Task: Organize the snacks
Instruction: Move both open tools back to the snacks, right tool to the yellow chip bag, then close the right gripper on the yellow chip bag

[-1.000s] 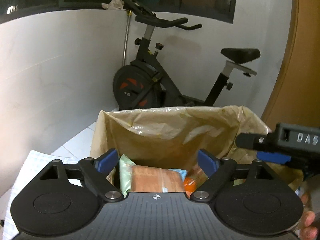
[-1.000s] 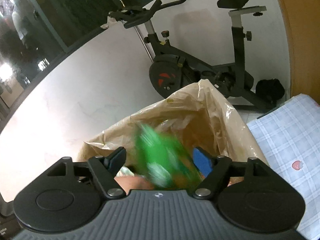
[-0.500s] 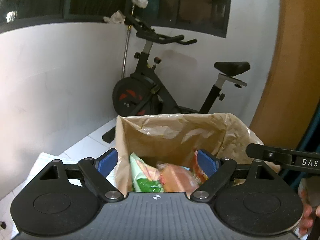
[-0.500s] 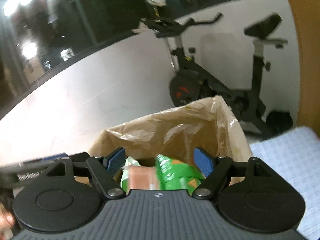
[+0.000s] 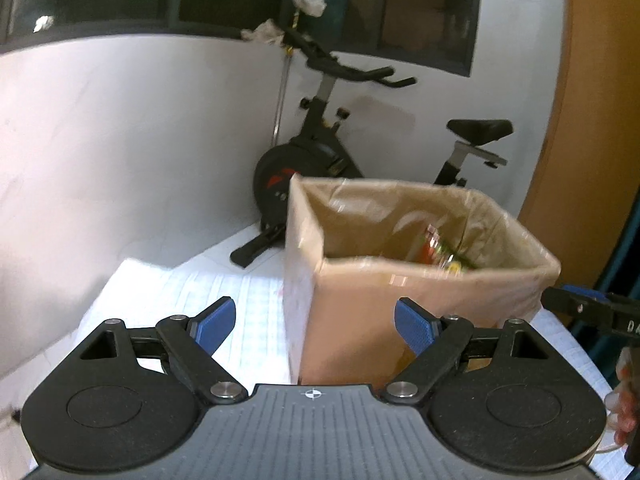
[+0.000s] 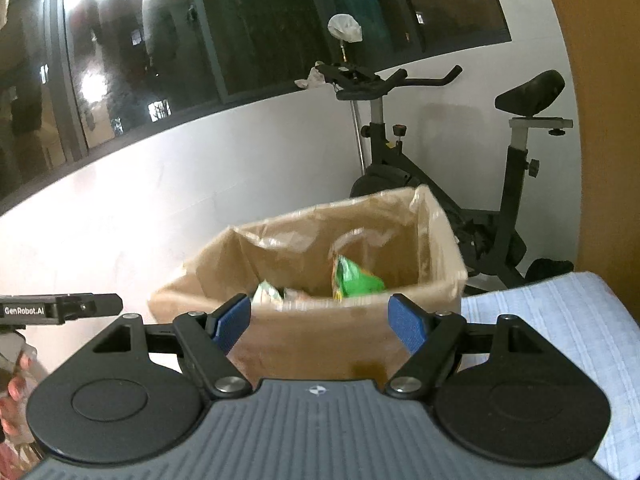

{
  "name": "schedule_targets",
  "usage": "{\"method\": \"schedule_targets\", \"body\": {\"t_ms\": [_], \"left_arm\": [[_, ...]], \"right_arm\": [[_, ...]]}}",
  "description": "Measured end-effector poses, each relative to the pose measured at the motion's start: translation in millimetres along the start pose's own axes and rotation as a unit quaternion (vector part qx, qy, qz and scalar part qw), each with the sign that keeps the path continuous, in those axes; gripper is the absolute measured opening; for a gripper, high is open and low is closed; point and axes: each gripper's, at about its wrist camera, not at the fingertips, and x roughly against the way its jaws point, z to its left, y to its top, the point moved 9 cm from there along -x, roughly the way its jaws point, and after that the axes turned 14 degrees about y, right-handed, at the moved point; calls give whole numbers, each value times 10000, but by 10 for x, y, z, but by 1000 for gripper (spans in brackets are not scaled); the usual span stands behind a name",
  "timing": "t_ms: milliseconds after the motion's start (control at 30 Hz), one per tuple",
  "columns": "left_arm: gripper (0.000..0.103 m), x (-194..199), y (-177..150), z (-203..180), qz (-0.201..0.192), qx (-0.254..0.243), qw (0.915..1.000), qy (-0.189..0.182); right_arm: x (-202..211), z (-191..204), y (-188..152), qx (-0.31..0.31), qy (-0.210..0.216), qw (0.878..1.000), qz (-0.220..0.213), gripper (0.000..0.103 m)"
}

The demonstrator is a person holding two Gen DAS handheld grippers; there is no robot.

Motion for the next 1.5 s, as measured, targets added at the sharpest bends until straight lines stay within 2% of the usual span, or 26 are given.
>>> {"method": "schedule_targets", "body": {"t_ms": [267, 467, 567, 700, 967, 1167, 1267, 1300, 1500], "left_arm": [[88, -28, -650, 46, 439, 92, 9989, 105], [88, -59, -1031, 129, 735, 256, 9968, 204], [88, 0, -1169, 157, 804, 264, 9961, 230], [88, 1, -1295, 178, 911, 276, 9951, 272], [88, -20, -1413, 188, 1065, 367, 9933, 251], [88, -34, -1446, 170, 1100, 369, 9930, 228], [88, -49, -1460, 168, 1121, 378, 9927, 230], [88, -53, -1466, 175, 1128, 386, 9926, 231], [88, -100, -1501, 196, 1178, 372, 9920, 277]], "right_arm": [[-76, 127, -708, 396, -109, 9981, 467, 78], [-162, 238, -1241, 463, 87, 9941, 977, 78], [-190, 311, -1436, 685, 157, 9899, 1232, 78], [-237, 450, -1644, 1102, 397, 9806, 1573, 85], [-307, 790, -1967, 2005, 825, 9572, 1916, 95], [-513, 844, -2181, 2684, 770, 9360, 2141, 95], [-599, 796, -2225, 2786, 626, 9355, 2081, 96], [-618, 771, -2226, 2765, 601, 9370, 2047, 92], [-485, 646, -2088, 2277, 638, 9578, 1634, 77]]}}
